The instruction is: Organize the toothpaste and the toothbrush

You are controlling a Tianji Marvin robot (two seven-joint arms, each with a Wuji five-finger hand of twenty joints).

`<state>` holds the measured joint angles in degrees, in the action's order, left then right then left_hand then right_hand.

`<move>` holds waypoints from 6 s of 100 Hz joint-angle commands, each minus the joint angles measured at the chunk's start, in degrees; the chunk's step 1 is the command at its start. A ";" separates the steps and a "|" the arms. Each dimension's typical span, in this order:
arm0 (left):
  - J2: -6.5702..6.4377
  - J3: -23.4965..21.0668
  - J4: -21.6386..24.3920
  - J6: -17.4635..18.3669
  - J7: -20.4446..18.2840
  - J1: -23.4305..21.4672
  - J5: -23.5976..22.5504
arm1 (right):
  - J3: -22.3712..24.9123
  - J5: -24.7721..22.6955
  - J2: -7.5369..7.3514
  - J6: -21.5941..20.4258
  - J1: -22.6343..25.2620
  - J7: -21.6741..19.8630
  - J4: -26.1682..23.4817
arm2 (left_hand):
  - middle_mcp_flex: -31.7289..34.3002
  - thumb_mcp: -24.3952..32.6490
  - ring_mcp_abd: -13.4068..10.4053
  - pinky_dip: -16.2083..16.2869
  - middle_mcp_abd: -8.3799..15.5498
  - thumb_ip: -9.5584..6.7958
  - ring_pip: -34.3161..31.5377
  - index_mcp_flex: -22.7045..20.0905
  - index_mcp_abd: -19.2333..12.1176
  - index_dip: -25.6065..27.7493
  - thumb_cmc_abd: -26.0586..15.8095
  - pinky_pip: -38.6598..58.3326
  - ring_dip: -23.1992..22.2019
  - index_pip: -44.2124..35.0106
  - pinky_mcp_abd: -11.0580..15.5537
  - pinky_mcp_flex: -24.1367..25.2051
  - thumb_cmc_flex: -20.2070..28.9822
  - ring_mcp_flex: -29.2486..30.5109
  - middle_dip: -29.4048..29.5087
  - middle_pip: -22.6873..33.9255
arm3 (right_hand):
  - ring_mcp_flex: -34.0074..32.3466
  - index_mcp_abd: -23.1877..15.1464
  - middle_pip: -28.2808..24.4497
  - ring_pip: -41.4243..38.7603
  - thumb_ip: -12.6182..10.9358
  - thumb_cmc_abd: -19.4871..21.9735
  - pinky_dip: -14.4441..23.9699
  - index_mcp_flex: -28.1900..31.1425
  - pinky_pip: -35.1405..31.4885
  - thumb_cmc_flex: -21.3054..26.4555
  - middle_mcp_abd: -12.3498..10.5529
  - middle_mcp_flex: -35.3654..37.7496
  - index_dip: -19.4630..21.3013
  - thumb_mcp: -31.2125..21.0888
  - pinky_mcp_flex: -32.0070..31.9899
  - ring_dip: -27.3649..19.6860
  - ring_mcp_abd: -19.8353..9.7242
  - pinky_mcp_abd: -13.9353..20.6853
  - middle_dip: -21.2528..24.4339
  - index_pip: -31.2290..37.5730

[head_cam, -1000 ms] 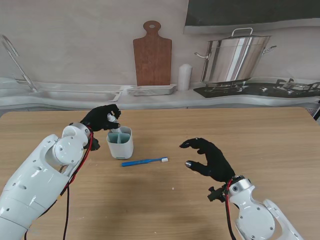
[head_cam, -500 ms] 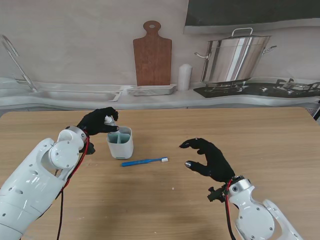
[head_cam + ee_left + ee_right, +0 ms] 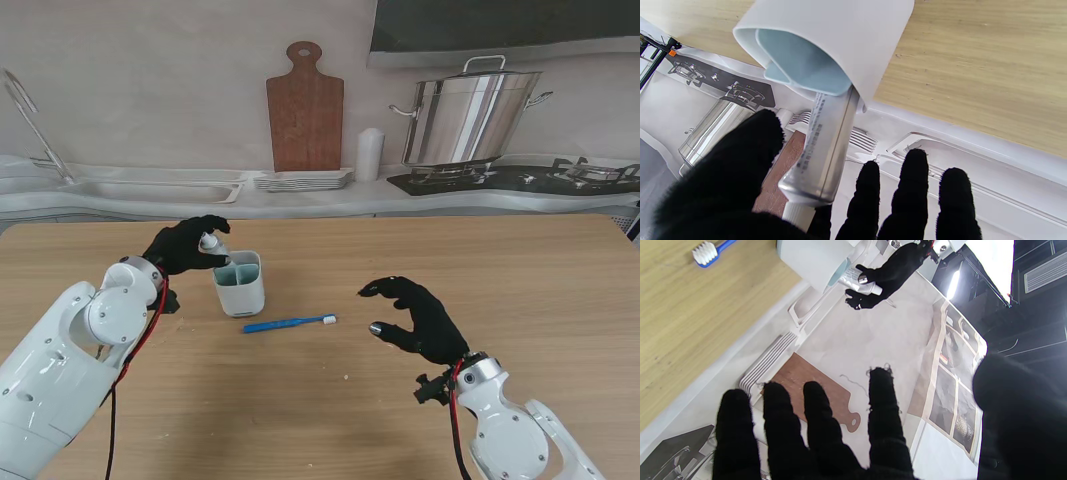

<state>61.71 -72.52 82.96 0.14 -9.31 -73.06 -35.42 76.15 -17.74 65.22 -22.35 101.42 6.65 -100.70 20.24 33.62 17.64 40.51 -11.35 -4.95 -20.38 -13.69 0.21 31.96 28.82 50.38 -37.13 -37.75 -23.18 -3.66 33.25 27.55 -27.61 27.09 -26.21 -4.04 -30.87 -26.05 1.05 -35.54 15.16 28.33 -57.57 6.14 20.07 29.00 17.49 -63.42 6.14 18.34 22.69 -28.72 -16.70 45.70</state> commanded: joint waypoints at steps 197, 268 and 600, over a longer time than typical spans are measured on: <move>-0.50 1.00 19.22 14.12 5.93 -15.05 -12.32 | 0.25 -0.64 0.43 0.42 1.07 0.29 -0.32 | 0.52 1.14 -8.88 12.02 -1.14 -4.46 -25.88 1.69 -2.13 0.32 1.56 37.46 -21.57 4.16 15.77 -27.99 -1.16 20.56 6.70 -3.24 | -8.22 0.73 -2.66 -4.16 2.09 -0.03 1.72 2.51 -4.32 -1.77 3.43 1.04 0.35 -0.93 4.68 2.22 3.11 -3.98 -1.13 0.52; -1.83 12.43 4.17 17.17 1.73 -5.96 -12.66 | 0.27 -0.26 0.45 0.72 1.00 0.18 -0.28 | 10.91 6.42 -11.81 0.63 4.16 -3.80 -36.35 -3.07 -1.63 1.08 3.71 50.70 -20.09 0.35 24.12 -42.58 0.48 33.20 4.12 0.28 | -11.24 0.98 -2.81 -4.54 2.00 -0.20 3.03 2.90 -5.60 -1.46 4.08 2.96 0.49 -1.45 6.65 4.47 3.31 -4.72 -1.17 0.81; -1.74 33.42 -6.73 4.79 -1.24 9.29 -15.08 | 0.53 0.85 0.20 1.01 1.14 -1.34 -0.55 | 27.16 12.52 -17.04 -5.84 1.68 -2.60 -46.51 -12.75 1.86 7.56 7.51 57.87 -19.73 -15.05 29.93 -57.21 5.00 44.83 -9.68 15.65 | -13.95 1.31 -2.18 -4.59 1.97 -0.10 3.93 4.55 -5.86 -1.20 4.13 6.13 0.28 -1.58 8.09 5.80 3.27 -5.03 -1.02 0.35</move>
<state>59.46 -39.82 76.62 5.30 -8.96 -63.62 -50.76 76.70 -16.84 65.27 -21.45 102.00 6.22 -100.92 45.27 46.62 -1.13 35.25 -11.21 -5.70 -64.55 -24.50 2.31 39.38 35.43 102.43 -56.95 -52.79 0.63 -58.30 37.86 69.99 -39.20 45.82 -39.46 -2.58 -33.02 -30.77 1.06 -35.54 18.68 31.34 -62.98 6.16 22.90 34.87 17.63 -64.07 14.18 22.84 25.67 -33.24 -17.25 45.97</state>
